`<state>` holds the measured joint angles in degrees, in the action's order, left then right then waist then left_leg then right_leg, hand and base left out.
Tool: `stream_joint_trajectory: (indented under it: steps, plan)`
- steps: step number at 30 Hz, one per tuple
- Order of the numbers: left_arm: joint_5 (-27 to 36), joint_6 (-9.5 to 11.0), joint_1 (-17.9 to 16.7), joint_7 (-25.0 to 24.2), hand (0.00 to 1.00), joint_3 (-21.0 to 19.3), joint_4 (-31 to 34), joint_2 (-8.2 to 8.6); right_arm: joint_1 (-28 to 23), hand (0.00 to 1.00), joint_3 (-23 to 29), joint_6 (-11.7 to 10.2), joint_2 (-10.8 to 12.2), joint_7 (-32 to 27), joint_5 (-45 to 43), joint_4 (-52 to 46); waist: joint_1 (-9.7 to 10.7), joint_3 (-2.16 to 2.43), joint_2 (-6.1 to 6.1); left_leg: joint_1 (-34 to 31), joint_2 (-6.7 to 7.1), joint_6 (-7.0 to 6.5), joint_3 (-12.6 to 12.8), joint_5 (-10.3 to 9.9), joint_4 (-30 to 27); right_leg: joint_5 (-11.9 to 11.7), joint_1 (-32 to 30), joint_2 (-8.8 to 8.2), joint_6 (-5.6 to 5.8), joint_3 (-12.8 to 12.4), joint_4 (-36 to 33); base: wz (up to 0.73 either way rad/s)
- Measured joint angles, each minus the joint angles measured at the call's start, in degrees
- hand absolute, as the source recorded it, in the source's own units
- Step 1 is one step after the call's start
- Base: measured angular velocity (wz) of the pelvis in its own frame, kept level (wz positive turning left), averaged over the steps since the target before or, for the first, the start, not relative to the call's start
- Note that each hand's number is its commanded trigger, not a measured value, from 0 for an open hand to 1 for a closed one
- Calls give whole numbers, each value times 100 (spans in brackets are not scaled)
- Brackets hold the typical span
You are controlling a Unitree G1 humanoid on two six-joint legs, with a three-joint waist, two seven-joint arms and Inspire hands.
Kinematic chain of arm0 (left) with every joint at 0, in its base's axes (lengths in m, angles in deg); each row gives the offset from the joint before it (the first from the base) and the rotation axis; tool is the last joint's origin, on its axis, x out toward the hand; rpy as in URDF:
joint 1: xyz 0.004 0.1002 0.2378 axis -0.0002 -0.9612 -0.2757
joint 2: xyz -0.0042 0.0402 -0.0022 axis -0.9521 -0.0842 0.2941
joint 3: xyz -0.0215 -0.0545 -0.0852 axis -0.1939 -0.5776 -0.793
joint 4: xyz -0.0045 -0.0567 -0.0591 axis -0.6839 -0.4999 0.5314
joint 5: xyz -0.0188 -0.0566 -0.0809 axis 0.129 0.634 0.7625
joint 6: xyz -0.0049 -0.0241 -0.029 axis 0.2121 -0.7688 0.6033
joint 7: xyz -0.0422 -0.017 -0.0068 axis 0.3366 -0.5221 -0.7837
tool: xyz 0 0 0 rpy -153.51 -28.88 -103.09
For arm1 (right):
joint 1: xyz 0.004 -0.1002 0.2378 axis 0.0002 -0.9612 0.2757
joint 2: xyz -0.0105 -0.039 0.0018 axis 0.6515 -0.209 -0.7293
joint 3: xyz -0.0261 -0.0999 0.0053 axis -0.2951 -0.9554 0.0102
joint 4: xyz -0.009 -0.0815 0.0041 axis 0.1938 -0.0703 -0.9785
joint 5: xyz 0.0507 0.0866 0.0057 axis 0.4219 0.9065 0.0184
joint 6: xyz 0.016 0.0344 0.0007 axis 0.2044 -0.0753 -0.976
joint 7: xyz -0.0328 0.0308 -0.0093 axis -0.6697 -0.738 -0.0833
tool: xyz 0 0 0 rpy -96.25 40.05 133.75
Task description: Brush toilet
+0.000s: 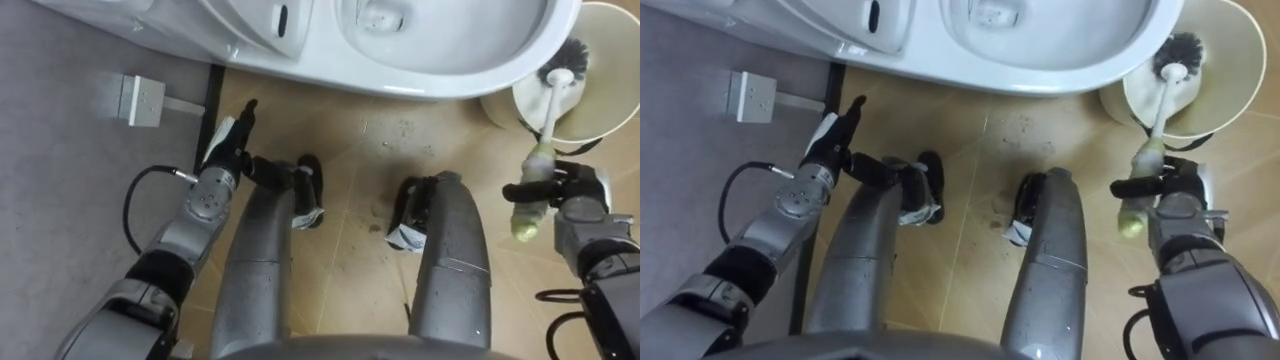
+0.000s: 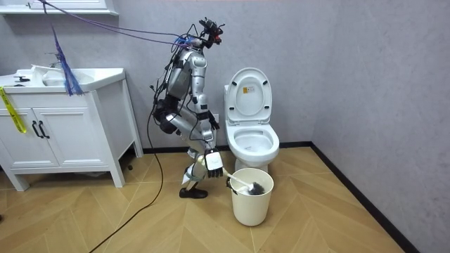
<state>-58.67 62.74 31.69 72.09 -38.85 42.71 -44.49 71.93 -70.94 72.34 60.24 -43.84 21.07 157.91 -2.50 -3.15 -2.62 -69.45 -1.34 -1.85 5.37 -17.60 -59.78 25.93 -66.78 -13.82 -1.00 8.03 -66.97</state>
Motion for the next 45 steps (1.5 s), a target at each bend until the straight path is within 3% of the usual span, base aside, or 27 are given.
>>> stream_joint_trajectory:
  steps: [9,16,21,24,26,29,37,40,43,45]
  plan:
    - [29,-26,-48,-5,0,14,91,33,-112,100,61,19,27,225,608,10,-43,52,-85,6,-2,-2,6,0,-1,-1,0,-8,1,2,-5,0]
    - [213,-34,-72,-3,0,25,105,28,-161,100,13,58,87,282,2095,8,-91,46,-114,37,-1,-6,14,-3,-1,0,31,-14,2,-1,0,0]
    - [347,-32,-247,91,0,24,209,0,-330,100,12,77,89,356,2871,28,64,44,-101,220,86,-12,17,-3,82,30,205,-95,52,-4,27,6]
    - [667,-33,-415,116,0,2,239,-29,-554,100,13,126,110,395,3134,41,117,39,-48,505,81,-17,28,-6,212,33,499,-95,59,25,175,-3]
    - [762,-16,-549,120,0,-57,268,-106,-691,100,18,142,278,434,3194,73,208,48,65,842,70,-9,21,-3,396,20,845,-72,57,77,381,-4]
    - [763,-12,-691,123,0,-95,260,-147,-750,100,70,233,423,498,3404,90,232,68,118,1238,14,18,-47,17,668,-90,1324,49,84,201,806,-9]
    - [703,-6,-1224,128,0,-197,268,-363,-1046,100,720,264,592,681,3834,101,233,91,141,2426,120,-12,-84,47,1423,-221,2649,103,291,357,1730,4]
    - [695,22,-1499,125,0,-416,186,-365,-1169,100,1101,247,740,660,4013,145,224,146,157,2922,112,-11,-96,59,1762,-279,3182,199,360,382,2153,0]
    - [696,47,-1810,120,0,-672,6,-359,-1337,100,1322,234,749,583,4052,186,234,217,183,3457,133,-3,-80,63,2108,-326,3720,230,408,413,2544,-1]
    - [698,47,-1980,119,0,-822,1,-370,-1422,100,1372,211,753,488,4111,163,229,225,197,3792,128,21,-99,80,2333,-388,4090,290,428,445,2847,0]
